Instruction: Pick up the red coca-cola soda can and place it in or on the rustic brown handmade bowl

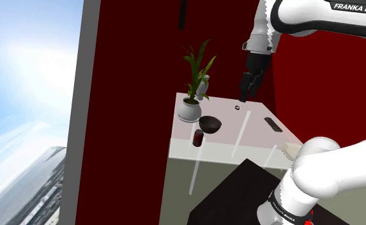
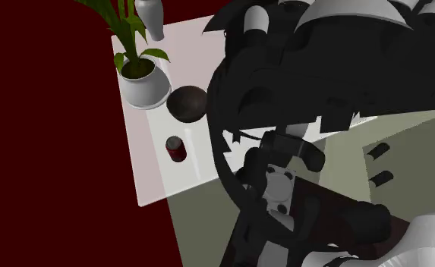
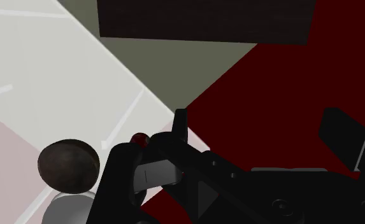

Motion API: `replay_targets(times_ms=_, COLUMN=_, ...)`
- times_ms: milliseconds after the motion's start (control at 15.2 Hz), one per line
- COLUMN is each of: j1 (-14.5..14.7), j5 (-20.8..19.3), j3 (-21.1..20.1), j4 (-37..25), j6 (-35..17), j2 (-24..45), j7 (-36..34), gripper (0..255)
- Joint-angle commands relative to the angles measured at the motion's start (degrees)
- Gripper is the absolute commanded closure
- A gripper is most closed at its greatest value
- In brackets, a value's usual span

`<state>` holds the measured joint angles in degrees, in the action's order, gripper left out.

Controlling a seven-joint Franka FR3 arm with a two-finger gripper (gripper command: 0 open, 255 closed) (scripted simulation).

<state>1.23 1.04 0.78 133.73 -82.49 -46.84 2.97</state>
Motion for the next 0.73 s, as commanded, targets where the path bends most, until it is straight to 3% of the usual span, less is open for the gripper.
replay_targets(times_ms=0, j1=0.0, j5=0.0, j3=0.0, j4=0.0, j6=0.0, j2=0.0, j7=0.0, gripper=0)
replay_targets(times_ms=660, j1=-1.6, j5=-3.1, j3=4.3, j4=8.3, j6=-20.3, j2=10.9, j7=4.5, gripper=0)
